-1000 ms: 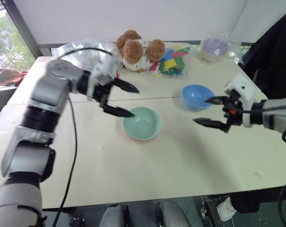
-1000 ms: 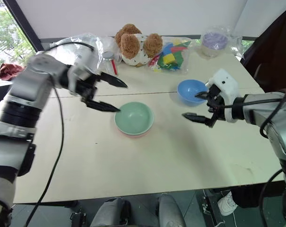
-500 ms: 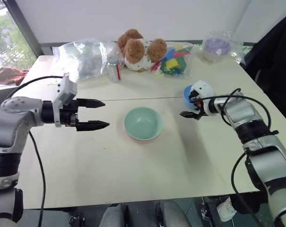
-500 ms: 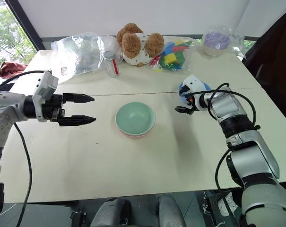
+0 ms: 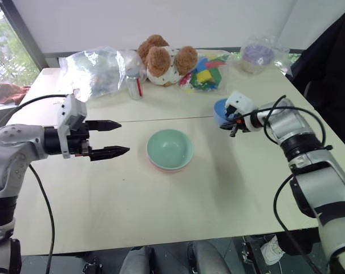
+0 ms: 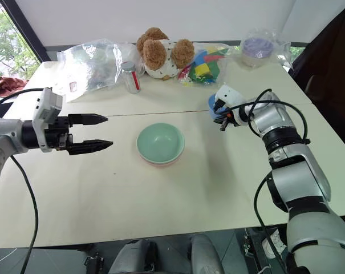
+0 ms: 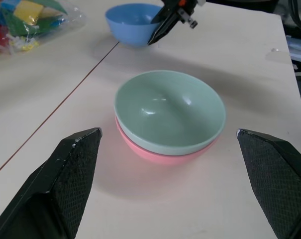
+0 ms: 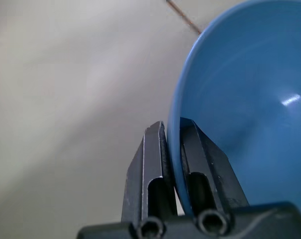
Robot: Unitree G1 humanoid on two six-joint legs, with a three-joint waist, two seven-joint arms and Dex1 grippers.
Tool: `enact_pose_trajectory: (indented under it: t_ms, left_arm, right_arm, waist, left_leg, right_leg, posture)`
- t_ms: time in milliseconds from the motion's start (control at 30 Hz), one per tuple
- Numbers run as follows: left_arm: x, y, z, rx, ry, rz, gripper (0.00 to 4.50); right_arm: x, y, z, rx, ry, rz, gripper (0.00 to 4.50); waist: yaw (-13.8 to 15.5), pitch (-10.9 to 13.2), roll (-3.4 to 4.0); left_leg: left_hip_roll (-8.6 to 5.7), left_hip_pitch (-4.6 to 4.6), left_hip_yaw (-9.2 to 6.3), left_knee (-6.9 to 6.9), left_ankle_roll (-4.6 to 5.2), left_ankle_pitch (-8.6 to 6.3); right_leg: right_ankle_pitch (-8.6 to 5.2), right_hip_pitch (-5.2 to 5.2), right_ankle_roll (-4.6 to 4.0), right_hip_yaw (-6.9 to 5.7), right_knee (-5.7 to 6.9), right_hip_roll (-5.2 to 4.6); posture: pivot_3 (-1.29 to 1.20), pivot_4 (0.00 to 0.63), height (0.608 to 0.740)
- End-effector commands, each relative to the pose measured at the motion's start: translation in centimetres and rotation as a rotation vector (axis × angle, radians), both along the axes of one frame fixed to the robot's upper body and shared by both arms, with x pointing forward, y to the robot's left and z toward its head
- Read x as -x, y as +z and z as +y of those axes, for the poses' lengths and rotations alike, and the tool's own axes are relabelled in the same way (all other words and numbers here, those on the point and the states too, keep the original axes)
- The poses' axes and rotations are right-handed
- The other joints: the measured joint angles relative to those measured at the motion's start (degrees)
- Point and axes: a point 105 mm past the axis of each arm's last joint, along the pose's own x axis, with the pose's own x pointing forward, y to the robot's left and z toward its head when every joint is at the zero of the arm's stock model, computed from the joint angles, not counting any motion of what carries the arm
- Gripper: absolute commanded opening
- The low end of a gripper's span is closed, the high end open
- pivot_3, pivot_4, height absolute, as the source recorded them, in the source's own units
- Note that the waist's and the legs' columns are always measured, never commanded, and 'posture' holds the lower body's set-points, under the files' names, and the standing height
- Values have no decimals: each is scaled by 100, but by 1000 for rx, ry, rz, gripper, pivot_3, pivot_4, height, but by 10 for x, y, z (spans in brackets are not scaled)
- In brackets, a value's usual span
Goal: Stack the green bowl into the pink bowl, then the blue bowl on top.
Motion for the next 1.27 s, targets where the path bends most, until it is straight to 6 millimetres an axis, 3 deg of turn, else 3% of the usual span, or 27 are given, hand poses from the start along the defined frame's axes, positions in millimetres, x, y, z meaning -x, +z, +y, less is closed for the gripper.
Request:
enact_pose_trajectory:
  t_ms: [33,100,200,433,533,633,733,767,867,967,1167,1267]
  left_arm:
    - [5,12,5,7,8,-43,4500]
    - [4,12,6,10,15,-42,4500]
    - [3,11,4,10,14,-40,4500]
    - [1,5,5,-22,35,-32,4500]
    - [6,3,1,-24,30,-22,4500]
    - [10,-1,-2,-24,24,-14,4500]
    - [12,-1,-4,-18,25,-8,4500]
    - [13,-1,-4,-14,26,-8,4500]
    - [15,0,-6,-2,23,-3,4500]
    - [18,-1,-6,1,26,2,4500]
    - [20,3,-2,12,41,-8,4500]
    - [19,4,-1,17,44,-8,4500]
  right_arm:
    - [53,41,52,-42,339,-47,26]
    - [79,40,72,-32,467,-27,26]
    - [101,32,95,-25,577,2,26]
    - [106,0,125,-17,648,65,26]
    - [106,-10,131,-4,668,86,1134]
    - [105,-13,129,3,671,95,2596]
    - [104,-2,123,-17,655,78,4202]
    - [103,5,120,-37,634,60,4444]
    - [102,34,101,-120,555,26,4444]
    - [105,50,71,-166,457,14,4444]
    - [122,59,21,-273,264,67,4444]
    - [126,56,9,-311,196,82,4444]
  waist:
    - [1,-1,0]
    - [7,-1,-1]
    - [22,-2,-2]
    - [41,-4,-5]
    - [38,-4,-5]
    - [39,-3,-5]
    - [41,-3,-6]
    - [40,-3,-5]
    - [53,-3,-5]
    - [118,-3,-5]
    - [163,-3,-5]
    - [164,-3,-5]
  left_leg:
    - [2,1,-3,-2,3,-2]
    - [3,1,-8,-2,24,-14]
    - [0,1,-9,7,27,-16]
    - [-8,8,-10,15,27,-15]
    - [-7,6,-9,12,25,-14]
    - [-7,5,-8,12,23,-13]
    - [-7,5,-9,12,26,-15]
    - [-7,5,-9,12,26,-15]
    - [-7,5,-10,12,26,-15]
    - [-7,5,-10,10,27,-16]
    - [-7,6,-11,5,29,-17]
    - [-10,7,-10,7,30,-17]
  right_leg:
    - [0,0,0,-1,1,1]
    - [0,1,0,-6,1,1]
    - [0,6,0,-7,2,-4]
    - [1,14,-1,-12,9,-12]
    - [1,9,-1,-13,9,-11]
    - [1,9,-1,-13,6,-12]
    - [1,10,-1,-14,6,-13]
    - [1,10,-1,-14,6,-12]
    - [1,10,-1,-14,6,-13]
    - [1,10,-1,-15,3,-17]
    - [1,16,-2,-18,-8,-24]
    - [1,20,-2,-17,-8,-28]
  posture:
    - [0,150,740]
    - [0,150,740]
    - [0,150,740]
    - [0,150,740]
    - [0,150,740]
    - [0,150,740]
    - [0,150,740]
    - [0,150,740]
    - [0,150,740]
    - [0,150,740]
    - [0,150,740]
    - [0,150,740]
